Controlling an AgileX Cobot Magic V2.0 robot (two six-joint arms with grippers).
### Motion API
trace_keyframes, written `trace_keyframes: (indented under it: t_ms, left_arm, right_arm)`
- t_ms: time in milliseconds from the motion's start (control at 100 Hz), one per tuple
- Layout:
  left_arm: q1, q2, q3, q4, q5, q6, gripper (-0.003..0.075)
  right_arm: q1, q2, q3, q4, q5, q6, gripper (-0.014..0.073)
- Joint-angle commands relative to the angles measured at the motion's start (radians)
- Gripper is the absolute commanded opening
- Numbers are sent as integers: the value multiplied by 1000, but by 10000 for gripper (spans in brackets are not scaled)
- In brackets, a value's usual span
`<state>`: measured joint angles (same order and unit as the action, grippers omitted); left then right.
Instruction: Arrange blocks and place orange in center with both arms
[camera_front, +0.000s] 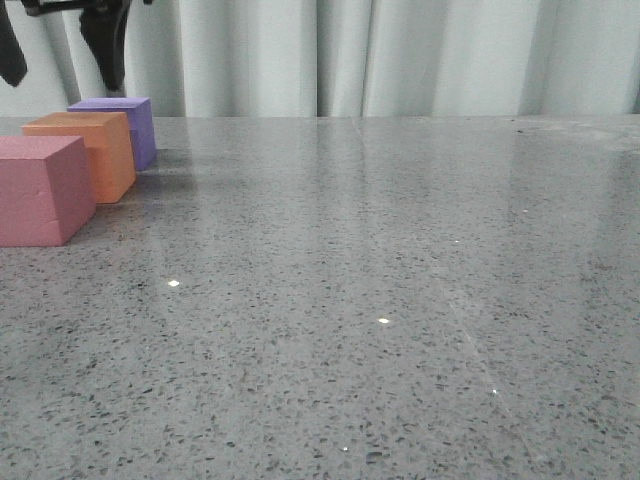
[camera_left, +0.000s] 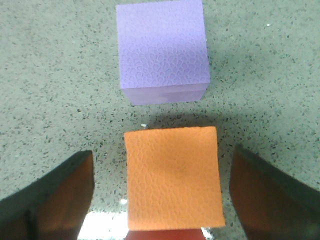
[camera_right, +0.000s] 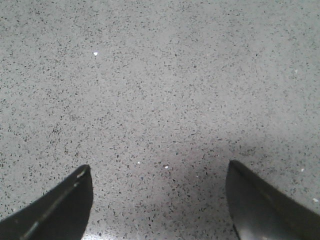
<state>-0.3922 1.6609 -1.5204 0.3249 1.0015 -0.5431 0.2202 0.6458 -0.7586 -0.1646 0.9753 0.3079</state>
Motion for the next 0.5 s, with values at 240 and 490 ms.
trace_keyframes:
  t_ms: [240,490]
  left_arm:
    - [4,-178,-32,101,37,49,536]
    - [82,-348,116,134,6,49,536]
  right_arm:
    - [-5,0,-23,-13,-47,-8,549]
    - [-5,0,-23,-13,-44,-8,549]
